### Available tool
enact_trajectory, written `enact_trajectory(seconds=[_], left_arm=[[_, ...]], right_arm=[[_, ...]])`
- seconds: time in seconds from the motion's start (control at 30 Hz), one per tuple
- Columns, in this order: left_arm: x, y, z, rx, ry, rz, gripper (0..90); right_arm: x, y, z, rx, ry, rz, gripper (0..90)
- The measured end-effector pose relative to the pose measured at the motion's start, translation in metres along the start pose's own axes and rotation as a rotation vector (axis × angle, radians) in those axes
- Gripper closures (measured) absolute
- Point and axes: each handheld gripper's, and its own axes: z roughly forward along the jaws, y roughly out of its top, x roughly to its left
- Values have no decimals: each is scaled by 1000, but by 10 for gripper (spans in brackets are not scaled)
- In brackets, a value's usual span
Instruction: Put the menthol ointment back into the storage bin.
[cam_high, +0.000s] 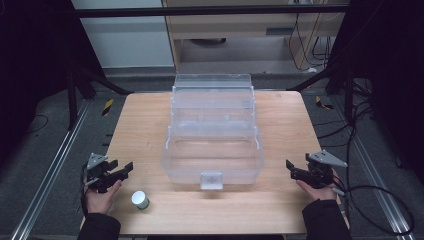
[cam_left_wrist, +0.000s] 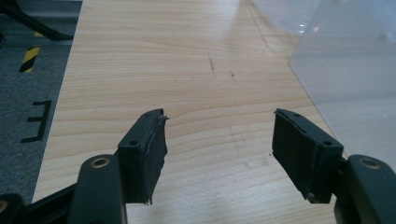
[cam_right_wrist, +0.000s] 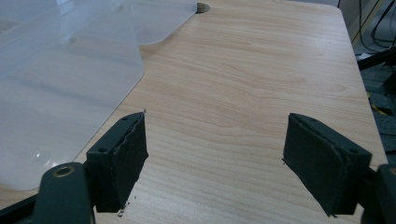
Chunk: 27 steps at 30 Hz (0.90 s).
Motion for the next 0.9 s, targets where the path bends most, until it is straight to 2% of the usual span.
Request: enact_trajectory(seconds=[0.03, 0.1, 0.3, 0.47, 0.57, 0.67, 0.9], left_arm=[[0, 0, 0, 0, 0, 0, 338], [-1, 4, -7, -5, -21, 22, 335], [1, 9, -18, -8, -51, 34, 315], [3, 12, -25, 13, -82, 67, 304], [1, 16, -32, 18, -91, 116, 284], [2, 18, -35, 18, -100, 134, 277], [5, 25, -48, 51, -151, 229, 264]], right_arm=[[0, 0, 0, 0, 0, 0, 217], [3, -2, -2, 12, -7, -32, 215], [1, -4, -1, 40, -12, -29, 228], [0, -5, 0, 56, -34, -42, 206], [0, -4, 1, 52, -41, -45, 196], [0, -4, 2, 59, -42, -47, 184], [0, -6, 5, 79, -40, -58, 178]])
